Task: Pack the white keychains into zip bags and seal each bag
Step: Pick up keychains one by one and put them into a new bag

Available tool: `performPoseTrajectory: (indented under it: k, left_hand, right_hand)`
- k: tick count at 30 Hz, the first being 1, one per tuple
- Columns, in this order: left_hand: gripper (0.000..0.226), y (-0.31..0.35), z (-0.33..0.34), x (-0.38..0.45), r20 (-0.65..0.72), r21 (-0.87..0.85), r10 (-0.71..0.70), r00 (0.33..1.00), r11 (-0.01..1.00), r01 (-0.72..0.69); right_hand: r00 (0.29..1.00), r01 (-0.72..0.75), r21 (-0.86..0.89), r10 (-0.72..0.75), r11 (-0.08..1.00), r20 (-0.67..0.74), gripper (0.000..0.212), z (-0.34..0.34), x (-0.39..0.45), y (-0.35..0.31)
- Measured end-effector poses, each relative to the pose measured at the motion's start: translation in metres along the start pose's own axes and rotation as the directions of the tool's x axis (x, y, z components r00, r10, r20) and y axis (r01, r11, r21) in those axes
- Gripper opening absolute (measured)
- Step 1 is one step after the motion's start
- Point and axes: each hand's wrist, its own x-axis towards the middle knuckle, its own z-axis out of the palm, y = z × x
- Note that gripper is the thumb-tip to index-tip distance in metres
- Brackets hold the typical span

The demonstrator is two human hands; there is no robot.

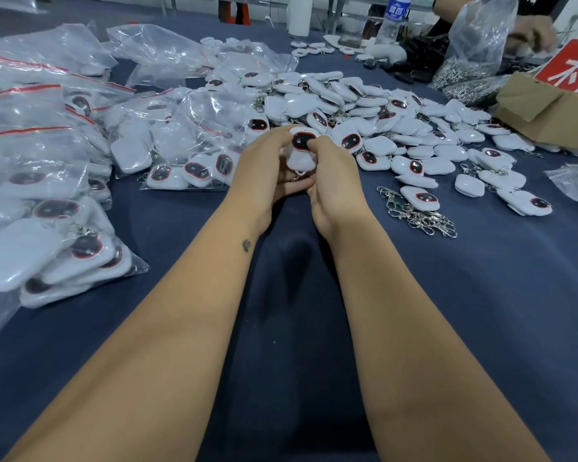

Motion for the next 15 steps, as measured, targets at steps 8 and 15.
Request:
performPoseTrajectory:
  k: [8,15]
  left_hand:
    - [0.022,-0.0001,-0.0053,0.0008,-0.014,-0.031,0.018,1.000,0.999,-0.019]
    - [0.021,-0.0001,-0.0035,0.0018,-0.042,0.006,0.031,0.999,1.000,-0.030]
  right_hand:
    - [0.999,0.013,-0.023,-0.012,1.000,0.036,0.025,-0.0001,-0.0014,0.0004]
    - [0.999,0.007,-0.069,-0.005,0.998,0.040,0.023,0.0001,-0.0018,0.0000]
